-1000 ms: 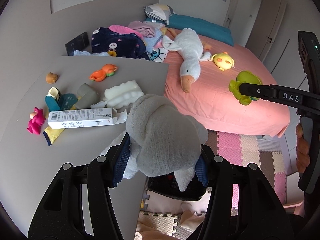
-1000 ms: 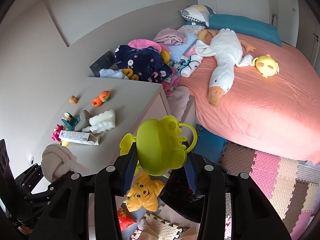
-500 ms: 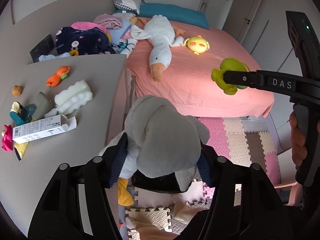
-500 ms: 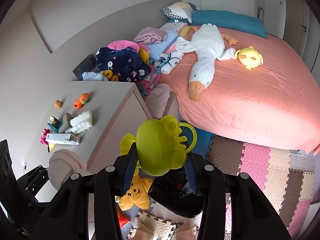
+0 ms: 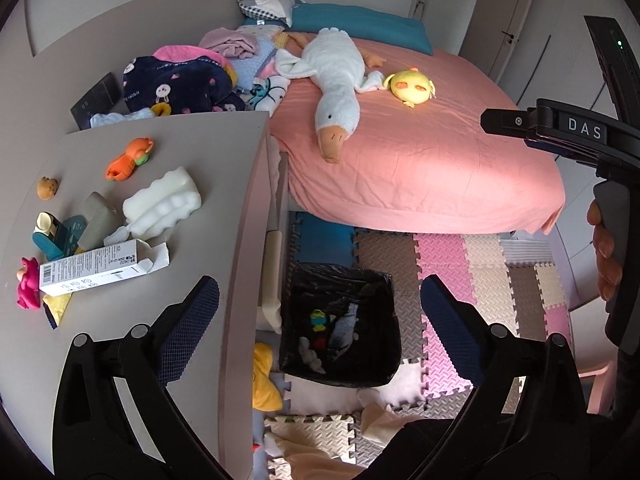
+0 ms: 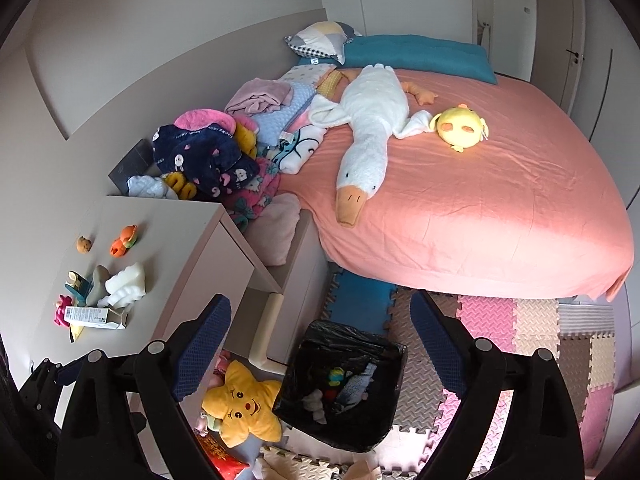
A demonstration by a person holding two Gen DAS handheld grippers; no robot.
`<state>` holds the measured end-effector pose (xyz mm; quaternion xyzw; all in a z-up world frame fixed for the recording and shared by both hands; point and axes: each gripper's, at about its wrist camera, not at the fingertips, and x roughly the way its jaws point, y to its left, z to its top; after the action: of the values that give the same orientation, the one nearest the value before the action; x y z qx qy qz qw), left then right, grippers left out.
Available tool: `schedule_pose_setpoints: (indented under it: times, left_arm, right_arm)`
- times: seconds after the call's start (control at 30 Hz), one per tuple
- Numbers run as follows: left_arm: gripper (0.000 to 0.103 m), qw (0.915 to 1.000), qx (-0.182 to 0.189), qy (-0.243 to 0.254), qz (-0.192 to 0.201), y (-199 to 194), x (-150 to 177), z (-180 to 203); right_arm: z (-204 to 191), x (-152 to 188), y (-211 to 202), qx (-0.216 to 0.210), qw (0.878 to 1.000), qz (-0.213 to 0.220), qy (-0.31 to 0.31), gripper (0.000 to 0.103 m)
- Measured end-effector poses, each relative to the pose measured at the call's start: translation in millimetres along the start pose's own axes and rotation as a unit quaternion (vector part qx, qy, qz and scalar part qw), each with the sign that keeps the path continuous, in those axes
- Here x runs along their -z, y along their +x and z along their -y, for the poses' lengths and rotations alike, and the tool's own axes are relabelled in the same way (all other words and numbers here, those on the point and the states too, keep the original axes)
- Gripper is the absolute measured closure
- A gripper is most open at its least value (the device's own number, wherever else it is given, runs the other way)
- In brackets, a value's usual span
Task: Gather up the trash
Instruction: 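Move the left tool back to the desk toward the white box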
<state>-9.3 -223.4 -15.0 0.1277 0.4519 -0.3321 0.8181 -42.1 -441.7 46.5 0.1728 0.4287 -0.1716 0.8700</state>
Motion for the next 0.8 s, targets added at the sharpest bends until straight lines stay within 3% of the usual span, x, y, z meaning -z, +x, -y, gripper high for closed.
schedule_pose_setpoints:
  times: [0.53, 0.8]
  left_arm:
    - [0.006, 0.9993, -0.019, -0.032, 0.0, -9, 12, -30]
    - [0.006, 0.9962, -0.038, -0.079, 0.002, -16, 21, -63]
  right_arm:
    - [-37, 4, 6, -0.029, 0.999, -0.007, -0.027, 0.012]
    - [-66, 9, 16, -0.049, 0.998, -0.018, -0.047, 0.012]
